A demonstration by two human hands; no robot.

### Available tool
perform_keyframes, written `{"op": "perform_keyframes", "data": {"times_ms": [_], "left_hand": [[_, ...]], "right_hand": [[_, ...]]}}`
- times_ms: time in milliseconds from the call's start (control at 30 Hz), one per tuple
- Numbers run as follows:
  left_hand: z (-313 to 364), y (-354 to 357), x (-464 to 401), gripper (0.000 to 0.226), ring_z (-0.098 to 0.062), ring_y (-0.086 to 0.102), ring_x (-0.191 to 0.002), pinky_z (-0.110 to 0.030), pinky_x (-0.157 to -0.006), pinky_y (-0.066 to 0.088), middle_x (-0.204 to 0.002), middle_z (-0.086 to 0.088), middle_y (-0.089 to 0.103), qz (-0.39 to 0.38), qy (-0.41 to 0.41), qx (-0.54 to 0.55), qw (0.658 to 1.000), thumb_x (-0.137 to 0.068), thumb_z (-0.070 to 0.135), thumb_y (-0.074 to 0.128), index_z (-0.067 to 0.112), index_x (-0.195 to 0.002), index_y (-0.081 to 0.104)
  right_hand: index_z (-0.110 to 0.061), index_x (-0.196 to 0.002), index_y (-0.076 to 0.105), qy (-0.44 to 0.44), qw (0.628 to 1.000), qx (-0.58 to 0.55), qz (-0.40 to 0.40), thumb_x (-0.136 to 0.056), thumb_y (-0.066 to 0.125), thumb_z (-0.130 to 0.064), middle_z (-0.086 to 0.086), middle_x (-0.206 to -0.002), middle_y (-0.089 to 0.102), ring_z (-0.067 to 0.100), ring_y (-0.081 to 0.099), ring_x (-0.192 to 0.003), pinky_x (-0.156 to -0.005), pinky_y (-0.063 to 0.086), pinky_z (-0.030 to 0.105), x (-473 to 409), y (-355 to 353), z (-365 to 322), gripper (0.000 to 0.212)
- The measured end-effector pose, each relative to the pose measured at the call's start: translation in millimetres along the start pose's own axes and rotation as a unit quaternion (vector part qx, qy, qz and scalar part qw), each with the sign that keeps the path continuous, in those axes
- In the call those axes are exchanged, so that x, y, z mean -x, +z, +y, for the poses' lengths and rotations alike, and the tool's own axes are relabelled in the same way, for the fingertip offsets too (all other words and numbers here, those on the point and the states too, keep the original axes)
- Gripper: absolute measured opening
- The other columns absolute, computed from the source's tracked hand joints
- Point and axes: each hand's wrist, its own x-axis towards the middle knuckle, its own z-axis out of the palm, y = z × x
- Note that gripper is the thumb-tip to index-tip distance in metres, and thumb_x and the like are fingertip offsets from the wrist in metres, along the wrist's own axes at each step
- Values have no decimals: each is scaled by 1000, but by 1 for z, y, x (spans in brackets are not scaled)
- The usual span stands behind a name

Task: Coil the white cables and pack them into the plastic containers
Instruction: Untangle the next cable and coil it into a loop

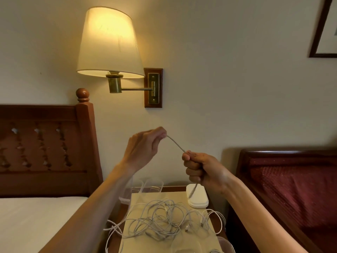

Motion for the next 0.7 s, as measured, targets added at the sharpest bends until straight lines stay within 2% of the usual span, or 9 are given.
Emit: {"op": "perform_keyframes", "data": {"times_ms": [100, 233, 367, 433, 500, 600, 700], "left_hand": [[-12, -3, -3, 30, -12, 69, -73, -30, -64, 56, -85, 9, 71, 16, 3, -14, 1000, -102, 42, 31, 25, -101, 55], [-28, 1, -4, 15, -12, 68, -72, -36, -62, 57, -85, 11, 71, 33, -18, -5, 999, -101, 34, 39, 30, -102, 54], [-31, 6, 0, 20, -7, 62, -63, -30, -57, 53, -77, 13, 66, 36, -38, 17, 998, -103, 37, 41, 25, -98, 56], [-31, 9, 6, 33, -4, 57, -57, -30, -52, 50, -70, 13, 58, 24, -50, 44, 997, -102, 44, 37, 21, -89, 56], [-31, 17, 18, 41, -7, 57, -56, -33, -52, 51, -68, 11, 58, 6, -50, 75, 996, -101, 49, 32, 20, -82, 55], [-32, 32, 45, 33, -9, 53, -55, -36, -52, 46, -65, 5, 57, -2, -107, 176, 979, -103, 37, 38, 23, -77, 53], [-23, 41, 74, 25, -9, 42, -55, -28, -53, 37, -62, 6, 48, -54, -187, 272, 942, -100, 34, 40, 26, -81, 55]], "right_hand": [[-17, -71, 54, -4, 1000, -22, 13, -101, 36, -28, -5, -62, 14, 9, 10, -51, -45, 12, 23, 3, 7, 1, 36], [-17, -69, 49, 5, 999, -41, 21, -103, 33, -27, -5, -61, 13, 7, 13, -46, -40, 15, 20, 6, 16, -4, 38], [-18, -67, 50, -19, 998, -57, 30, -99, 37, -21, -7, -56, 15, 7, 9, -45, -39, 12, 20, 6, 20, -16, 35], [-17, -68, 50, -48, 994, -92, 25, -93, 42, -21, -9, -51, 18, 8, 8, -45, -36, 14, 20, 6, 20, -28, 27], [-16, -69, 50, -73, 989, -128, 25, -98, 37, -19, -9, -49, 21, 8, 9, -45, -37, 18, 20, 5, 18, -39, 32], [-15, -70, 50, -119, 976, -181, 34, -99, 34, -16, -8, -51, 22, 8, 16, -45, -43, 24, 21, 4, 10, -55, 33], [-14, -74, 52, -144, 973, -177, 47, -97, 37, -13, -7, -55, 28, 9, 25, -51, -56, 28, 22, 4, 1, -68, 27]]}}
